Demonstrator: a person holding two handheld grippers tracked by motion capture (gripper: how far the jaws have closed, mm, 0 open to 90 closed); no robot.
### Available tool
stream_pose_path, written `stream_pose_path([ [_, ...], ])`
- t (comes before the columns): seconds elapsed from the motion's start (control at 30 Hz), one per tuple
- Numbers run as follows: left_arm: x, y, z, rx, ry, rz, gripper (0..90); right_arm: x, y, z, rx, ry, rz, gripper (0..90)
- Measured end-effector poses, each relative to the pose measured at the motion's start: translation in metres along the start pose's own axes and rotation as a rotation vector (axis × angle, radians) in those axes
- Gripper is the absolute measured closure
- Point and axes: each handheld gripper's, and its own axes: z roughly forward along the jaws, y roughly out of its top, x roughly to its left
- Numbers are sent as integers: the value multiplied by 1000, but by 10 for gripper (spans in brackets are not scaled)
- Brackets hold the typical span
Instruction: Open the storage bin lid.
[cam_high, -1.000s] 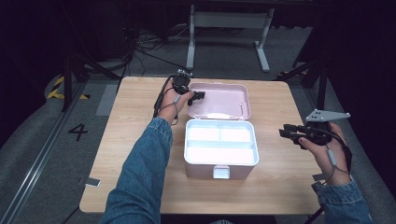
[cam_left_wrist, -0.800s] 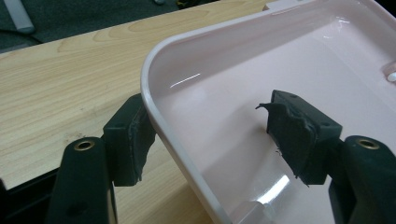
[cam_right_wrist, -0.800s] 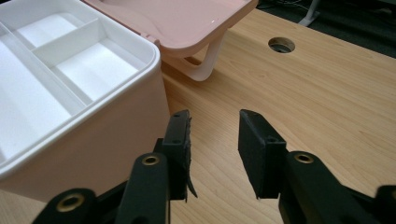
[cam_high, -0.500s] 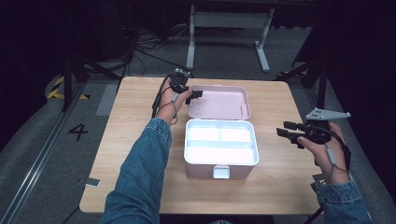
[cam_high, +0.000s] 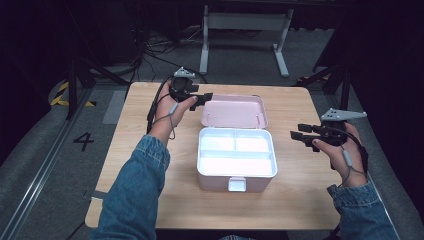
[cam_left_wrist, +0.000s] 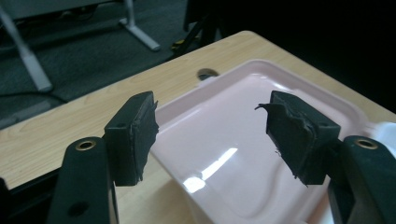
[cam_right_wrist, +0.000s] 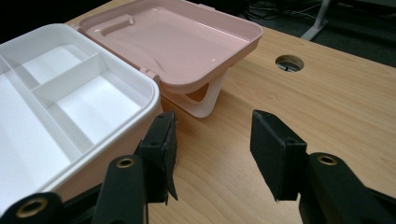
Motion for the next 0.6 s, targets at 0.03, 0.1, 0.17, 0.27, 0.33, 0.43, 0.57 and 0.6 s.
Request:
stream_pose_path([
  [0.03, -5, 0, -7, 2, -8, 15, 339, -1, 1, 1, 3, 2, 1, 515],
  [0.1, -14, -3, -20, 9, -9, 41, 337, -3, 3, 3, 9, 4, 4, 513],
  [0.17, -18, -6, -29, 6, -14, 51, 337, -3, 3, 4, 13, 4, 1, 511],
  [0.27, -24, -15, -49, 8, -14, 62, 334, -4, 4, 6, 27, 8, 1, 500],
  [0.33, -27, -22, -62, 18, -2, 71, 332, -5, 4, 6, 36, 11, 3, 495],
  [0.43, -36, -34, -82, 44, 24, 77, 333, -7, 2, 6, 55, 2, 15, 479],
  [0.57, -48, -51, -100, 105, 15, 110, 335, -8, 0, 6, 79, 1, 17, 476],
  [0.6, -50, -55, -103, 121, 21, 115, 335, -8, -1, 6, 88, 3, 16, 474],
])
